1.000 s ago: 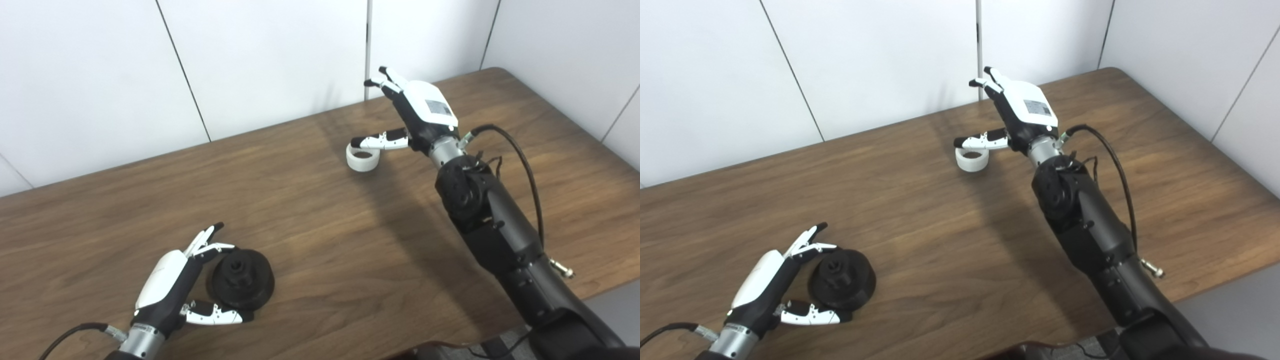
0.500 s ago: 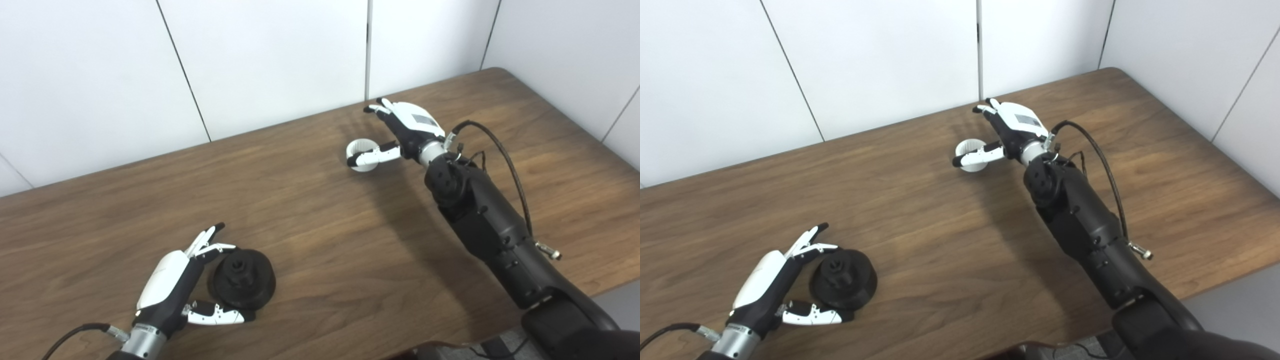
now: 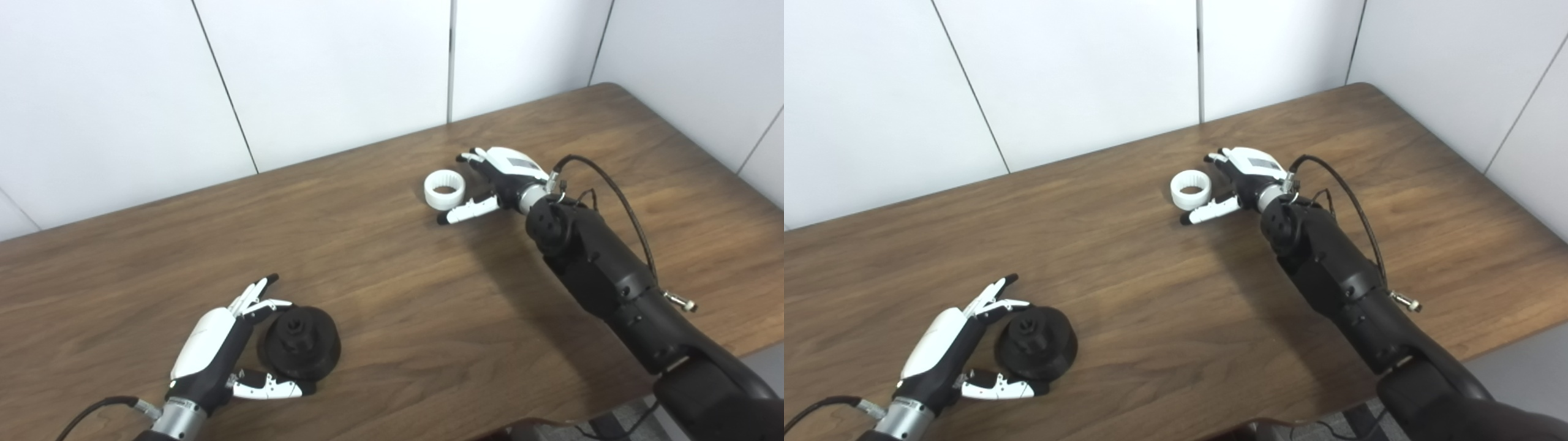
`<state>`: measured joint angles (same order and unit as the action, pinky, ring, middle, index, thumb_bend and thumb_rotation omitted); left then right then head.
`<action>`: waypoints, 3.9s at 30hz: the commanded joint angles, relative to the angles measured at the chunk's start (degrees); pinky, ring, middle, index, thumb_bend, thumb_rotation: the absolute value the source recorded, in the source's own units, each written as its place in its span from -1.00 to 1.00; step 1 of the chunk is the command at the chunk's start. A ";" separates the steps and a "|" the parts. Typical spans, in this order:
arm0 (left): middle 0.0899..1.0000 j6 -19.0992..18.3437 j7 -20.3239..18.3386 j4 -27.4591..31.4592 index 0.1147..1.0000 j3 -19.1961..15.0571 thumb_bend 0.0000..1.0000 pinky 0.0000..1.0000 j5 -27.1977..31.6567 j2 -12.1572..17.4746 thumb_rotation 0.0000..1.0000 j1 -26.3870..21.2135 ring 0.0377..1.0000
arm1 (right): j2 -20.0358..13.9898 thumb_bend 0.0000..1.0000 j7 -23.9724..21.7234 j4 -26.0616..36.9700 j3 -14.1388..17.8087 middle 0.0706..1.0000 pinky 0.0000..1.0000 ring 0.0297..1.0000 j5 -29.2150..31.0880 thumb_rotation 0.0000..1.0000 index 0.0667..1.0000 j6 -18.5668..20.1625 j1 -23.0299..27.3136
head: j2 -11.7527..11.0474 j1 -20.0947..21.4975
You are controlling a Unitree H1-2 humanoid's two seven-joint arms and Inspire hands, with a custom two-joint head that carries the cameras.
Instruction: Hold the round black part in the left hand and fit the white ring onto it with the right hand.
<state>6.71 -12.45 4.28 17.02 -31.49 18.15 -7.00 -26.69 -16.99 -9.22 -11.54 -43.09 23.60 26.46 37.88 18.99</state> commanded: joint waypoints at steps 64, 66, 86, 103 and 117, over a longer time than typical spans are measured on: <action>1.00 0.62 -0.13 0.50 0.27 0.04 0.87 0.98 -0.43 -0.47 -0.36 0.08 1.00 | 4.55 0.06 25.34 -5.06 0.71 0.74 0.94 0.84 3.87 -0.69 -0.08 -11.75 0.47 | 2.01 -2.62; 1.00 0.79 -0.09 0.50 0.27 0.06 0.86 0.97 -0.46 -0.42 -0.36 0.09 1.00 | 4.60 0.05 25.61 -5.15 0.86 0.74 0.94 0.84 3.99 -0.70 -0.09 -12.17 0.40 | 2.05 -2.64; 1.00 0.41 -0.06 -0.16 0.27 0.07 0.87 0.96 -0.85 -0.72 -0.36 -0.36 1.00 | 5.40 0.04 24.14 6.43 3.91 0.76 0.94 0.87 5.61 -0.70 -0.09 -12.33 -1.53 | 2.28 -4.10; 1.00 -2.60 0.28 0.77 0.27 0.94 0.89 1.00 -2.47 -2.74 -0.43 -0.51 1.00 | 5.32 0.04 19.95 20.58 5.39 0.73 0.78 0.82 7.14 -0.68 -0.09 -13.71 -5.57 | 3.75 -11.26; 1.00 -4.17 1.38 0.28 0.25 2.57 0.90 0.96 -4.68 -5.04 -0.33 -1.50 1.00 | 6.33 0.05 14.77 30.73 4.08 0.73 0.65 0.81 9.75 -0.69 -0.09 -16.31 -11.61 | 5.32 -19.05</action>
<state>2.93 -11.39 4.45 19.29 -35.18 13.06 -7.02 -20.35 -2.00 18.53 -7.53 -33.81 9.65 13.48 43.15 0.00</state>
